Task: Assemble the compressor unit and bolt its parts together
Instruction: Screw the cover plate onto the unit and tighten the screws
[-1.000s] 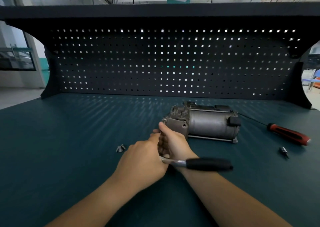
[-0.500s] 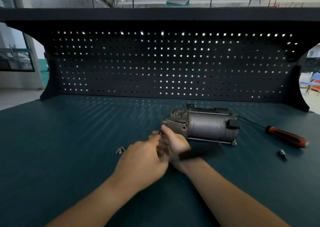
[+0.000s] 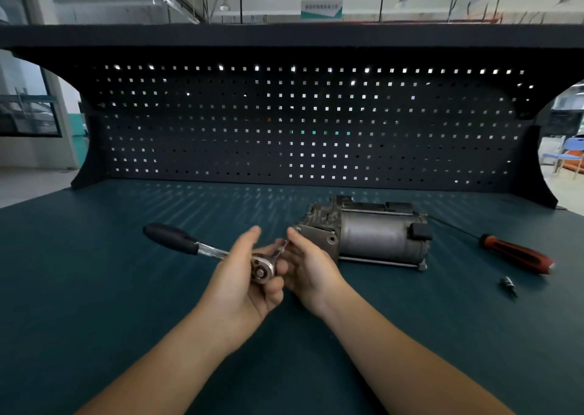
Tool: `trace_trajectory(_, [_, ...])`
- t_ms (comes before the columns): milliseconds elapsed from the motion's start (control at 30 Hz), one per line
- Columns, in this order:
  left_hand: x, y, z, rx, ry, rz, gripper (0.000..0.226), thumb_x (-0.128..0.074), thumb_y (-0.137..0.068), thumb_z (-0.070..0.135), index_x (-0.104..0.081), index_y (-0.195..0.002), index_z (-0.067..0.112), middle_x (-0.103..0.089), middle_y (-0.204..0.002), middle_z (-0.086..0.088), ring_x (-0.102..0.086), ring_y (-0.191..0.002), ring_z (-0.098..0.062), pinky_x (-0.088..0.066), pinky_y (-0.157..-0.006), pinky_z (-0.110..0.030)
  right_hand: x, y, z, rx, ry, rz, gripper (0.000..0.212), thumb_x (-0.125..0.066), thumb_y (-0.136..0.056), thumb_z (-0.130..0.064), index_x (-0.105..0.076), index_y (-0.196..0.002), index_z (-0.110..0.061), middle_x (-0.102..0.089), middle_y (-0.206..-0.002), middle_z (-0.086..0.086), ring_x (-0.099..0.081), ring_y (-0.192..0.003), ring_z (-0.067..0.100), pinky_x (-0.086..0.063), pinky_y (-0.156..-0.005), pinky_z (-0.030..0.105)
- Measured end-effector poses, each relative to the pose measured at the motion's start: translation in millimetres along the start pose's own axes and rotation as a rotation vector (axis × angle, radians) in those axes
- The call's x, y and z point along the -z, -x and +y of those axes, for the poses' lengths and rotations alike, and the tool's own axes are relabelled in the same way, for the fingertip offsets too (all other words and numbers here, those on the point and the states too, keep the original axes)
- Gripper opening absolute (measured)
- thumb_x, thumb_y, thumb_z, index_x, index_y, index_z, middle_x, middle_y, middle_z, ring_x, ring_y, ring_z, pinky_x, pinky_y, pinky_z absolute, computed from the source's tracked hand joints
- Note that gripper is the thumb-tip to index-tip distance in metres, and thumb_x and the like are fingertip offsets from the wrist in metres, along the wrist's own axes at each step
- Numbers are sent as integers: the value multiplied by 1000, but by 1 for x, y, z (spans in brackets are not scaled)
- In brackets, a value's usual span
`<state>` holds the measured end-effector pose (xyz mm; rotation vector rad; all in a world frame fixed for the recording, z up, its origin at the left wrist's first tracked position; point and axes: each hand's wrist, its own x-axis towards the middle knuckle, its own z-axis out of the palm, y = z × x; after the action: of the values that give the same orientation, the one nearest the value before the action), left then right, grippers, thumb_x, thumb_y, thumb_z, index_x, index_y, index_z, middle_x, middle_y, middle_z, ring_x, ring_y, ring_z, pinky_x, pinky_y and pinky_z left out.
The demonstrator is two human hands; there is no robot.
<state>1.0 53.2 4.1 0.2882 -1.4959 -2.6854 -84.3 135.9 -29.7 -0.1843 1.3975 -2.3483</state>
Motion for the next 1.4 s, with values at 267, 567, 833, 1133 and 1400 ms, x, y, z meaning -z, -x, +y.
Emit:
trace_trajectory(267, [14,-2,-13,-795,-1507,194,18,-53,-80,45,-57,-73,29,-59,-59,8,-59,-65,-16,-45,-59,-29,8,2,4,41,-52,39,17,-61,-87,-18,-59,-73,-7,-63,-59,5,-60,-52,14,-51,-54,24])
trace_trajectory(567, [6,3,-12,-631,-1058,27,38,-53,-73,54,-67,-89,23,-63,-57,13,-59,-51,-3,-45,-52,-17,7,5,-1,84,21,88,17,-61,-87,-17,-60,-82,-2,-61,-75,13,-59,-68,22,-50,-62,28])
trace_trajectory(833, [4,3,4,80,-84,27,22,-56,-88,26,-60,-78,7,-50,-45,-1,-40,-29,-8,-34,-31,-13,7,2,1,93,41,81,19,-63,-86,-23,-63,-82,-5,-63,-65,5,-61,-67,17,-54,-63,28])
trace_trajectory(1133, [16,-1,-12,-824,-1497,134,29,-57,-80,44,-56,-107,35,-64,-80,20,-57,-88,-5,-38,-61,-12,8,0,5,70,-14,104,22,-61,-87,-24,-60,-78,-4,-62,-64,9,-57,-56,18,-47,-54,26])
trace_trajectory(1400, [6,4,-10,-139,-450,-160,34,-59,-75,42,-62,-99,18,-68,-66,2,-55,-43,-9,-46,-44,-18,7,4,0,86,47,57,28,-59,-89,-20,-60,-91,8,-59,-76,20,-58,-51,19,-45,-46,21])
